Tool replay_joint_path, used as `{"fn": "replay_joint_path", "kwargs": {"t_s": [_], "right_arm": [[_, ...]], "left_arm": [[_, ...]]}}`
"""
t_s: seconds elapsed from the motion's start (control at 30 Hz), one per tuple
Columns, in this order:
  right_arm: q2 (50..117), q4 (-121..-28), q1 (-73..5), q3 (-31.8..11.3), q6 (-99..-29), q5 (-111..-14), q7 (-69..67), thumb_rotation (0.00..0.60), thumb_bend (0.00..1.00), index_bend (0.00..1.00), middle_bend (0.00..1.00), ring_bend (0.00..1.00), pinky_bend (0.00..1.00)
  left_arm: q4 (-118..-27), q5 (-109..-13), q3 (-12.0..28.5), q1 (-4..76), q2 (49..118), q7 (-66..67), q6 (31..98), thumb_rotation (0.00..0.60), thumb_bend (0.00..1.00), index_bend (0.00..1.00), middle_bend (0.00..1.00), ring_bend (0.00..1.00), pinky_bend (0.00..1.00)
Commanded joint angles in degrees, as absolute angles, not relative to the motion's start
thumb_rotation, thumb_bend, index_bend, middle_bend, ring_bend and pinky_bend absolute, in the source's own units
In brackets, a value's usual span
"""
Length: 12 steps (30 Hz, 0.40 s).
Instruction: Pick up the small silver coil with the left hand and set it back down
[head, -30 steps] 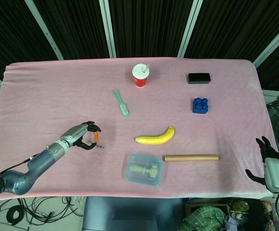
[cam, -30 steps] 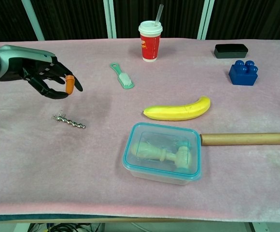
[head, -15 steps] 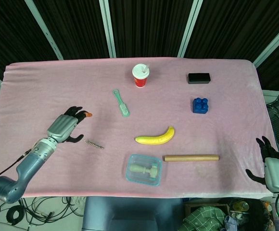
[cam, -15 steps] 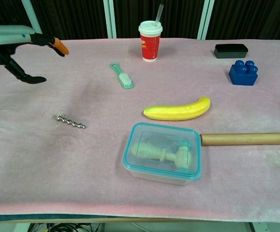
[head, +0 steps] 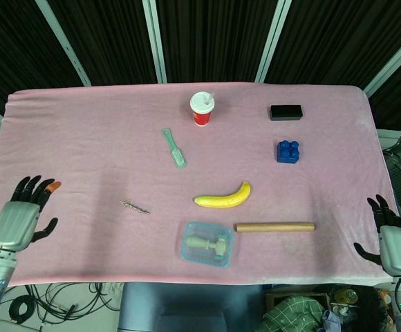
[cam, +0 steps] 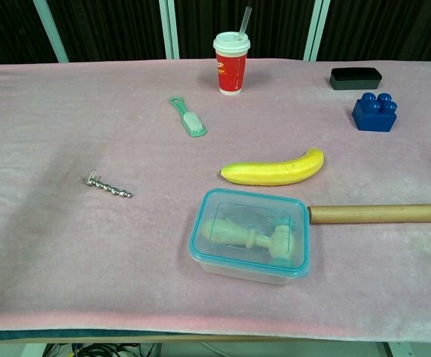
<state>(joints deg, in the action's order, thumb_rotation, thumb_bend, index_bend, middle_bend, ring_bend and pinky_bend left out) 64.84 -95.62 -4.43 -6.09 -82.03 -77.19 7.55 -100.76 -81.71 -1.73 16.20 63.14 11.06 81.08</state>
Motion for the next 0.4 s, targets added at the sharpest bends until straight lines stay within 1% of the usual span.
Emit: {"fn": "replay_joint_path", "kwargs": {"t_s": [0.03, 0.13, 0.23, 0.4], "right_arm": [[64.7, -95.5, -4.5, -6.0, -82.1, -77.5, 7.9, 0.6, 0.1, 0.0, 0.0, 0.15, 0.23], [64.7, -95.3, -4.6, -5.8, -82.1, -78.0, 8.4, 0.6, 0.1, 0.0, 0.0, 0.15, 0.23], [64.7, -95.2, -4.6, -5.6, -82.3, -78.5, 8.7, 0.6, 0.1, 0.0, 0.0, 0.15, 0.23], [64.7, -95.2, -4.6, -5.6, -82.6, -78.7, 8.6, 0.6, 0.1, 0.0, 0.0, 0.15, 0.23]], "left_arm": [[-103.8, -82.8, -5.1, 11.2, 59.1, 5.9, 85.9, 0.6, 0.32, 0.15, 0.12, 0.0, 0.0], [-103.0, -83.9, -6.1, 9.2, 58.9, 3.6, 87.6, 0.6, 0.32, 0.15, 0.12, 0.0, 0.0], [-101.6, -84.3, -6.7, 8.2, 59.1, 1.1, 87.7, 0.6, 0.32, 0.15, 0.12, 0.0, 0.0], [-99.1, -83.8, -5.9, 7.1, 59.8, -0.1, 88.6, 0.6, 0.32, 0.15, 0.12, 0.0, 0.0]]}}
